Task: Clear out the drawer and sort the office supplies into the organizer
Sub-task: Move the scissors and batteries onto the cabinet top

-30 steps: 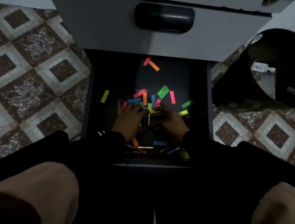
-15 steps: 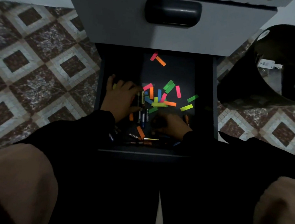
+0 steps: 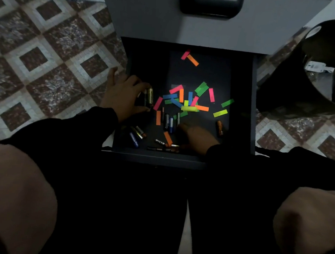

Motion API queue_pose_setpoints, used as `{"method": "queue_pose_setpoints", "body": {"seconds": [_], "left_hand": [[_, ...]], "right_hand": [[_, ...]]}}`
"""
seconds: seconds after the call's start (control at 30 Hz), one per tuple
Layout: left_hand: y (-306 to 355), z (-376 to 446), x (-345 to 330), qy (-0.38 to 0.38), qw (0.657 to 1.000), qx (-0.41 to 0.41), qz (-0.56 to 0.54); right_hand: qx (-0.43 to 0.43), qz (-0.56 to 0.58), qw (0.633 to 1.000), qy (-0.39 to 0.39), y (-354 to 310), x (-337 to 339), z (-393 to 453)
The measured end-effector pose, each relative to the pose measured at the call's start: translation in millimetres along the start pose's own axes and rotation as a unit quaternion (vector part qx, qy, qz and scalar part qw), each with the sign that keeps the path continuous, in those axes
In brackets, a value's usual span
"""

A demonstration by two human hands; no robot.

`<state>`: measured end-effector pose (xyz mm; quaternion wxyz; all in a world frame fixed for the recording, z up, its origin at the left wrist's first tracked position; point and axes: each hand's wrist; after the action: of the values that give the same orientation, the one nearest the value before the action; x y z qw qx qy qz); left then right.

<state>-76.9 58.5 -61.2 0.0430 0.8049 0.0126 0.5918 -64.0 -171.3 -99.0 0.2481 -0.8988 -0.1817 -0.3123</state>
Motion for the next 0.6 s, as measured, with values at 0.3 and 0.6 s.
{"method": "queue_pose_setpoints", "body": {"seconds": [0.3,0.6], "left_hand": [[3,1,-7,-0.011,1.000,-0.005,0.017],[8,1,-9,-0.013,1.000,-0.005,0.015]], "right_hand": [[-0.044,0.084,0.992,0.088,12,3,7],[-0.021,0.076,0.994,0.077,15,-3,11]]}}
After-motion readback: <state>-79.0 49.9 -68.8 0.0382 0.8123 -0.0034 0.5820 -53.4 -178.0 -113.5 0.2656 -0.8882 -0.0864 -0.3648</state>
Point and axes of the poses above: each hand's wrist, its own z-axis towards the middle knuckle, its own x-axis out of the back of the hand, y = z × x, and after that the axes turned 9 degrees about -y, right-handed
